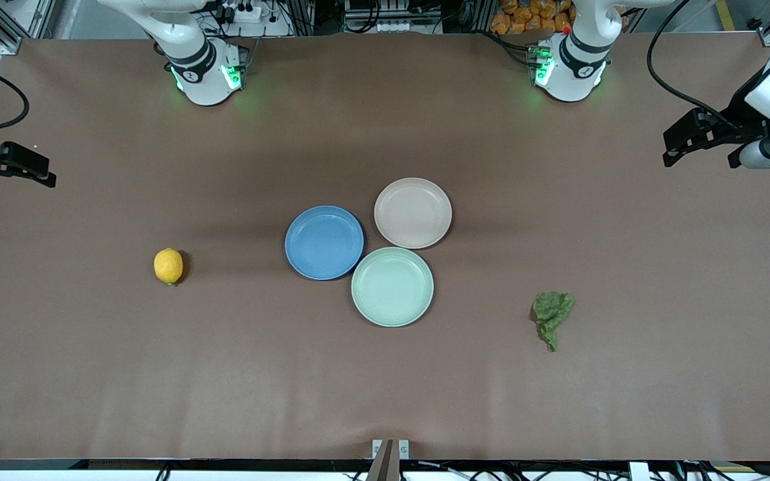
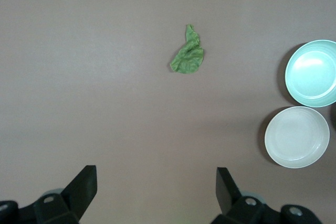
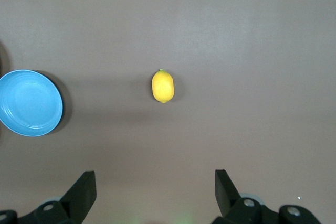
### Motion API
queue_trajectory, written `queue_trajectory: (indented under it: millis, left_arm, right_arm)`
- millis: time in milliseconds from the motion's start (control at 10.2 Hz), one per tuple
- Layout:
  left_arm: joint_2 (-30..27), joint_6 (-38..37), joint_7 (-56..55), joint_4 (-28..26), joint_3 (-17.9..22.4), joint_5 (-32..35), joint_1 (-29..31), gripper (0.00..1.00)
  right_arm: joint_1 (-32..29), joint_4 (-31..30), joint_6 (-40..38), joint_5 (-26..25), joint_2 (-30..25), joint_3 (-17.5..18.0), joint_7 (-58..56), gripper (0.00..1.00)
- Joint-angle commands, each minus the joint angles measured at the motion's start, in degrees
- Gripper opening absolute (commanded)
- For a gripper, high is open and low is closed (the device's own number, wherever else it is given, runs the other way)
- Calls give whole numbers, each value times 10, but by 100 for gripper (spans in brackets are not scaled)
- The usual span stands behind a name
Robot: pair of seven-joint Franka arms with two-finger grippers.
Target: Place lemon and lettuce in plates
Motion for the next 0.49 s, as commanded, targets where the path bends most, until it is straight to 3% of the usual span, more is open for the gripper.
queue_trajectory:
  millis: [0,391]
  left_arm:
    - [0,0,26,3,1,-2,-1,100]
    - [0,0,31,3,1,-2,1,100]
  right_arm:
    - [-4,5,-5,-5,2,4,7,100]
    - [-4,5,-5,-4,2,4,7,100]
